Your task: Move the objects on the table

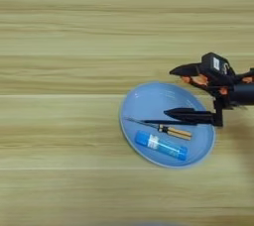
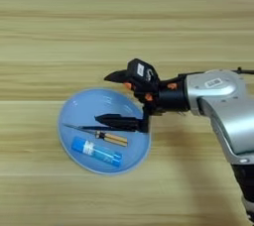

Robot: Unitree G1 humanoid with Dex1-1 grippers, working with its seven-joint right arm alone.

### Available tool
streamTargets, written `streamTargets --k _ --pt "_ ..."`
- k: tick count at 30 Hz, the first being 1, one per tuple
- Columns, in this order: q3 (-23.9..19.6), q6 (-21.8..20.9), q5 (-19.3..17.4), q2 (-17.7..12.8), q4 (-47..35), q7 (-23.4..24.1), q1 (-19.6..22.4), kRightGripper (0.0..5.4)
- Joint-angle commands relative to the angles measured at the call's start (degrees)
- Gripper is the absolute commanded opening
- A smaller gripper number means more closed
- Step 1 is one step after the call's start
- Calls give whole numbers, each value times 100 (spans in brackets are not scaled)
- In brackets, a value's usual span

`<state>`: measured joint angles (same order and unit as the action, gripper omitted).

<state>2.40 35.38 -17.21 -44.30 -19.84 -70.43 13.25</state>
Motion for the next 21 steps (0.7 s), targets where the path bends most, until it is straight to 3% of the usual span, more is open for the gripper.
streamTargets --k 1,14,21 --pt "27 -214 59 -236 -156 140 212 537" --pt "493 -234 206 -289 -137 95 97 537" --pt "627 24 147 -281 -32 50 58 537"
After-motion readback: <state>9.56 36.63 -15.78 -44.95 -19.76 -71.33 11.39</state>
